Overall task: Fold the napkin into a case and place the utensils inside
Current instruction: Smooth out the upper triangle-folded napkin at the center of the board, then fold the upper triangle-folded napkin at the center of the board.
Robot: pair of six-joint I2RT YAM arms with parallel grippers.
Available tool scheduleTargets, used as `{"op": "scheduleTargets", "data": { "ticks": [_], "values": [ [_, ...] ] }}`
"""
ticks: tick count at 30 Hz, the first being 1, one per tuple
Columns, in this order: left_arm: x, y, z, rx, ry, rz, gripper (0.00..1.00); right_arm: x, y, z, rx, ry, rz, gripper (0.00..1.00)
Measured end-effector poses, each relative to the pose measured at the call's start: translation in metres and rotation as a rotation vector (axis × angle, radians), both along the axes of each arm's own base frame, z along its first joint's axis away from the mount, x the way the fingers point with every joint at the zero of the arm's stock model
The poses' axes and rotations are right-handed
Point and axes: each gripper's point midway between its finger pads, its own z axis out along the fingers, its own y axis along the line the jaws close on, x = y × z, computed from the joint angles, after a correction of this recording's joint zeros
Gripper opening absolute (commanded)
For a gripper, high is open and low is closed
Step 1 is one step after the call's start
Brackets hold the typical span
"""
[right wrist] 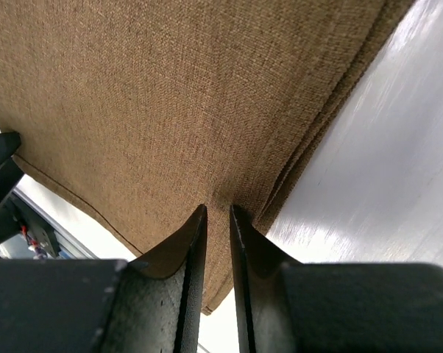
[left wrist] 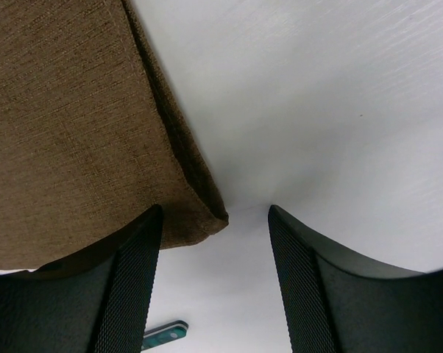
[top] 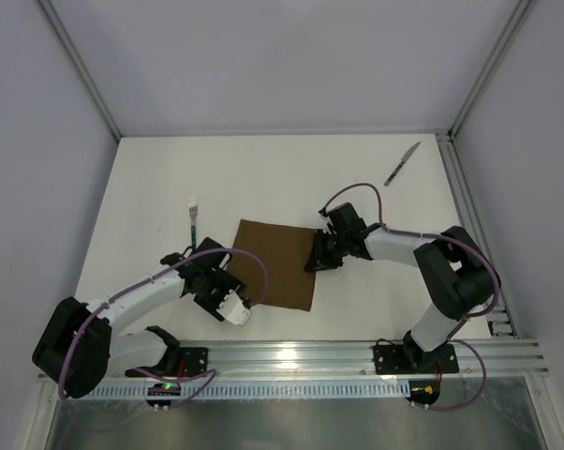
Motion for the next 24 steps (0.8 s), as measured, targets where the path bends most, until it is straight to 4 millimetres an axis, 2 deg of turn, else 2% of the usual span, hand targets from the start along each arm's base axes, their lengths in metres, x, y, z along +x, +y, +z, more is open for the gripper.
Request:
{"op": "scheduleTargets", "data": {
  "ticks": [2, 5, 6, 9, 14, 16, 17, 19, 21, 24],
  "values": [
    [0.005, 0.0, 0.0, 0.007, -0.013, 0.001, 0.58, 0.003, 0.0, 0.0, 0.01, 0.009, -0.004, 0.23],
    [0.014, -0.002, -0.001, 0.02, -0.029, 0.004, 0.45, 0.009, -0.001, 0.0, 0.022, 0.022, -0.005, 0.23],
    [0.017, -0.003, -0.002, 0.022, -0.036, 0.003, 0.37, 0.011, -0.001, 0.0, 0.024, 0.022, -0.002, 0.23],
    [0.022, -0.004, -0.003, 0.025, -0.05, -0.001, 0.22, 0.017, 0.0, 0.001, 0.022, 0.014, 0.013, 0.23],
    [0.025, -0.006, -0.005, 0.018, -0.051, 0.023, 0.1, 0.02, -0.002, 0.005, 0.007, -0.031, 0.053, 0.26],
    [0.025, -0.006, -0.005, 0.017, -0.042, 0.042, 0.03, 0.021, -0.004, 0.015, -0.006, -0.076, 0.072, 0.29],
    [0.023, -0.006, -0.005, 0.018, -0.023, 0.058, 0.0, 0.023, -0.005, 0.026, -0.009, -0.119, 0.081, 0.31],
    [0.021, -0.007, -0.003, 0.026, 0.025, 0.095, 0.0, 0.028, -0.007, 0.054, -0.029, -0.249, 0.104, 0.35],
    [0.017, -0.011, 0.001, 0.03, 0.099, 0.138, 0.0, 0.029, -0.004, 0.096, -0.042, -0.435, 0.142, 0.39],
    [0.012, -0.019, 0.013, 0.012, 0.186, 0.191, 0.0, 0.009, 0.01, 0.162, -0.032, -0.724, 0.234, 0.43]
  ]
}}
